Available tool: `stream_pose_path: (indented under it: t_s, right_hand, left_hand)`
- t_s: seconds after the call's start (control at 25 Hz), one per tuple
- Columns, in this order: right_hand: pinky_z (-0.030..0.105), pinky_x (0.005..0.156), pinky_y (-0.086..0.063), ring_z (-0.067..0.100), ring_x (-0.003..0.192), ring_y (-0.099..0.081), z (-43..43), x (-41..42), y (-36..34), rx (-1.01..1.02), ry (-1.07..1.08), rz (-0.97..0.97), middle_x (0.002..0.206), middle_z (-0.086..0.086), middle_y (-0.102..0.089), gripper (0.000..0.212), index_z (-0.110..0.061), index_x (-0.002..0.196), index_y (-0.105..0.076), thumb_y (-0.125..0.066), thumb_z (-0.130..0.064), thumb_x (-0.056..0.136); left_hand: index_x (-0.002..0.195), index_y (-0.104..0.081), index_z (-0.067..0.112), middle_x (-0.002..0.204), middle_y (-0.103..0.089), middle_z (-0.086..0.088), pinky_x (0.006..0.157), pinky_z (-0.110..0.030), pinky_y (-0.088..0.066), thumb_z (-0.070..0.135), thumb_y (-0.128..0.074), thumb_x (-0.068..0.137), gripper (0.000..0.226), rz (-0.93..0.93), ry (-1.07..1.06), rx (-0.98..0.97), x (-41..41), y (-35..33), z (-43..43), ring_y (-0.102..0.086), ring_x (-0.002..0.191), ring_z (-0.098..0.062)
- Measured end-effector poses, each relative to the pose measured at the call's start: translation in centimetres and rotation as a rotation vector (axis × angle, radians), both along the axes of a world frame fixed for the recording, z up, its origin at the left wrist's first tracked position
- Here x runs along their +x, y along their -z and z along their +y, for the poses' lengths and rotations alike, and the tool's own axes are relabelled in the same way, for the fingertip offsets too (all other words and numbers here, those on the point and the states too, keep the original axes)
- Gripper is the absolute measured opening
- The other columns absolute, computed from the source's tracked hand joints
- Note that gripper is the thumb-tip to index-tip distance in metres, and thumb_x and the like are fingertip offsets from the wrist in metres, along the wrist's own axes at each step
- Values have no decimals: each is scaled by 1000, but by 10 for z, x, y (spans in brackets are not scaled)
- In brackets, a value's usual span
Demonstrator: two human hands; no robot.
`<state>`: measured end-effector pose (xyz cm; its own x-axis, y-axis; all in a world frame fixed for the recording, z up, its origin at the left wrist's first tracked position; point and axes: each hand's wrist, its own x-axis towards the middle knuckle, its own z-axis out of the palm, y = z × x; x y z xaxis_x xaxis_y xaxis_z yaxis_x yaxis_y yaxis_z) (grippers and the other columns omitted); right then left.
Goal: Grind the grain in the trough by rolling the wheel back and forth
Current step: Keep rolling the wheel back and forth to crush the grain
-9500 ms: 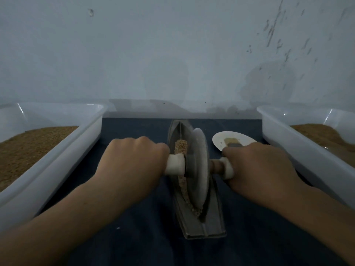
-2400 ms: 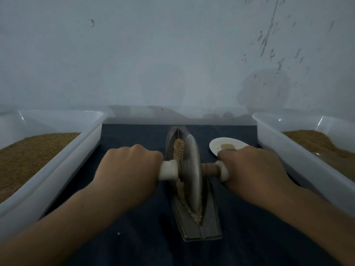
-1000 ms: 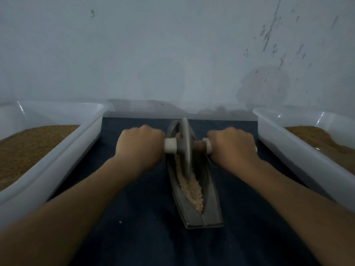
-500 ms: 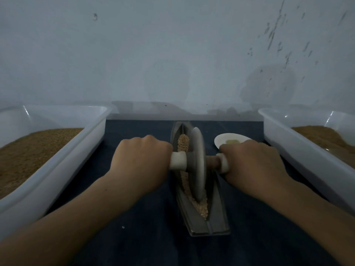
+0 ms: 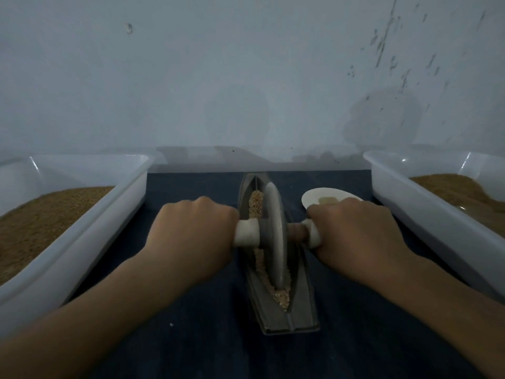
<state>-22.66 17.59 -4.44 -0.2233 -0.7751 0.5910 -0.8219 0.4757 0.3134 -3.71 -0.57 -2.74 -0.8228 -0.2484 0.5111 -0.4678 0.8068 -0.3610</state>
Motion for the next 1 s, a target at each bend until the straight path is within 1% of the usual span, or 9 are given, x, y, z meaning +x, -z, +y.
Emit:
stream_pose_path:
  t_s: [0.08, 0.16, 0.32, 0.48, 0.56, 0.64, 0.76, 0.84, 1.0]
  right_hand:
    - [19, 47, -10, 14, 46, -35, -6, -2, -1, 31, 10, -9, 56, -10, -41, 59, -30, 63, -20, -79, -34, 59]
    - [26, 50, -25, 22, 61, -53, -36, -13, -8, 40, 51, -125, 72, -3, -56, 43, -27, 69, -31, -73, -34, 76]
    - [35, 68, -43, 30, 89, -63, -72, -28, -23, 92, 117, -294, 94, 3, -65, 20, -27, 82, -49, -60, -39, 94]
    - [25, 47, -26, 18, 58, -49, -18, -7, -4, 60, 18, -128, 67, -7, -52, 40, -30, 67, -33, -71, -40, 77]
    - [18, 47, -7, 14, 45, -30, 6, 6, -3, -13, -13, 13, 52, -10, -38, 50, -32, 63, -30, -79, -40, 59]
    - [18, 48, -4, 11, 43, -22, 5, 6, -7, -10, 25, 32, 51, -11, -31, 55, -32, 62, -25, -79, -39, 58]
    - [26, 49, -23, 19, 56, -45, -40, -12, -10, 40, 75, -140, 65, -7, -41, 40, -27, 70, -32, -70, -36, 80]
    - [33, 61, -36, 29, 79, -61, -70, -23, -21, 72, 113, -258, 82, 0, -57, 23, -30, 78, -43, -62, -38, 89]
    - [35, 63, -47, 27, 78, -60, -55, -20, -19, 92, 91, -274, 84, -1, -60, 26, -28, 76, -41, -62, -37, 88]
  left_hand:
    - [65, -42, 33, 55, -23, 12, 44, -21, -14, 39, -71, 62, 30, 11, -15, 41, -7, 4, -6, -15, 42, -9]
    - [83, -60, 32, 66, -43, 8, 50, -30, -31, 35, -64, 78, 8, -11, -137, 147, -33, 3, -22, -40, 51, -15]
    - [98, -66, 27, 86, -59, 0, 62, -35, -44, 28, -56, 88, 15, -76, -192, 197, -68, -17, -37, -60, 77, -25]
    - [78, -57, 30, 64, -41, 9, 47, -27, -28, 38, -68, 75, 14, -47, -89, 76, -21, -3, -6, -38, 50, -14]
    - [64, -39, 33, 55, -18, 13, 45, -19, -9, 42, -77, 59, 39, -9, 3, 5, 1, -2, 4, -11, 43, -6]
    - [65, -43, 35, 55, -19, 13, 45, -20, -10, 42, -76, 61, 34, -12, 17, 16, -5, -4, 0, -11, 43, -6]
    - [86, -61, 31, 68, -40, 7, 53, -32, -34, 33, -61, 82, 5, -24, -146, 161, -38, 2, -21, -39, 55, -16]
    - [94, -65, 28, 77, -50, 3, 61, -35, -38, 27, -57, 87, 11, -26, -179, 231, -61, -9, -36, -48, 66, -21]
    - [96, -65, 28, 82, -59, 2, 58, -34, -38, 30, -61, 84, 13, -70, -162, 197, -52, -12, -26, -58, 70, -22]
